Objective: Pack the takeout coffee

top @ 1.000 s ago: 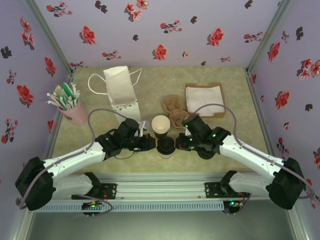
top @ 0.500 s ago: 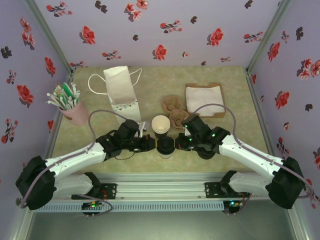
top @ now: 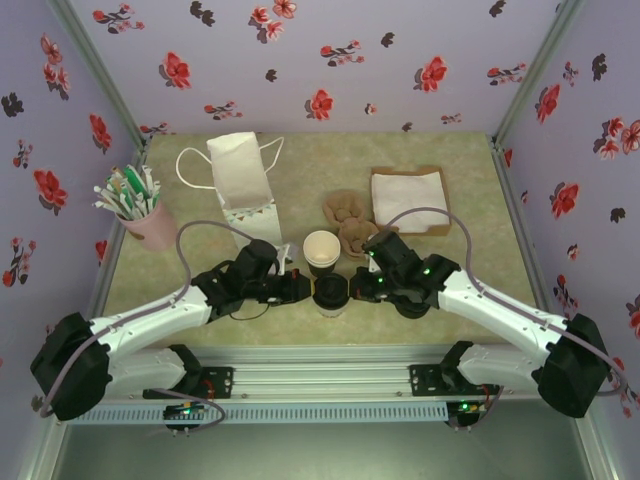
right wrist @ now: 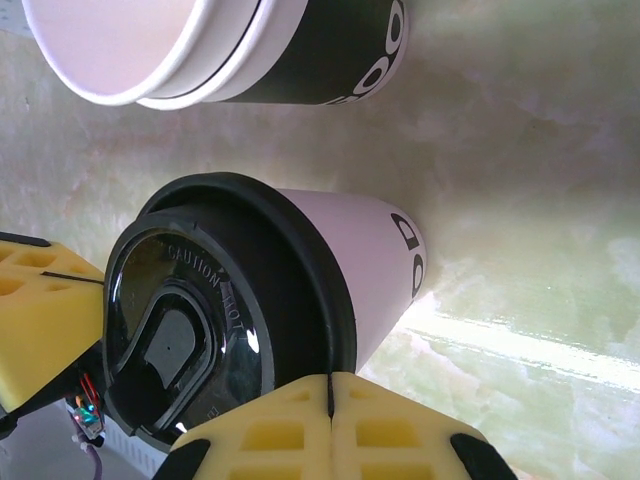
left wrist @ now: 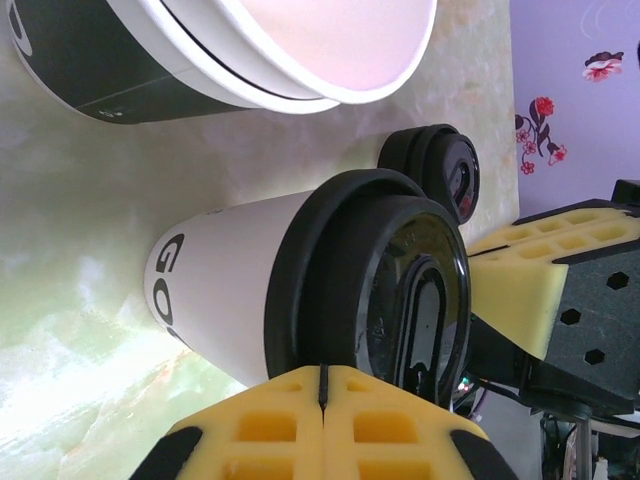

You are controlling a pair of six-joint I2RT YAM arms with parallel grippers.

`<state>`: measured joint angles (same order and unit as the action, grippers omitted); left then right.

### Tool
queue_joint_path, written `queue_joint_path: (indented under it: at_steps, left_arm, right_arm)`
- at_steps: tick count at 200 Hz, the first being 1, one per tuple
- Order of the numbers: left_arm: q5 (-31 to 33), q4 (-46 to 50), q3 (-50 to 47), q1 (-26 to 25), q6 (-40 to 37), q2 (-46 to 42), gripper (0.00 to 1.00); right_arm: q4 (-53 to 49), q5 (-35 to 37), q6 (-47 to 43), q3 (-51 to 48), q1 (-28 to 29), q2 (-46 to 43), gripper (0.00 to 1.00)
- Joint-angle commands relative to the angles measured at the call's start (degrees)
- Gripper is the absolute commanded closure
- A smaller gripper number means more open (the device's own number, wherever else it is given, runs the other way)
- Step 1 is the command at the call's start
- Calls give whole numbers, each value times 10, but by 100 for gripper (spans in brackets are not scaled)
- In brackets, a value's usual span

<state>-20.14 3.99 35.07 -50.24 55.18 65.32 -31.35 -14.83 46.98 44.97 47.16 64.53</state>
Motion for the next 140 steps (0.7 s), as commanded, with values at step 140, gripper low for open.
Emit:
queue_joint_path:
  at_steps: [140]
  left_arm:
    - [7,5,-11,-13,10,-18,96]
  right_arm:
    - [7,15,23,-11,47,-15,96]
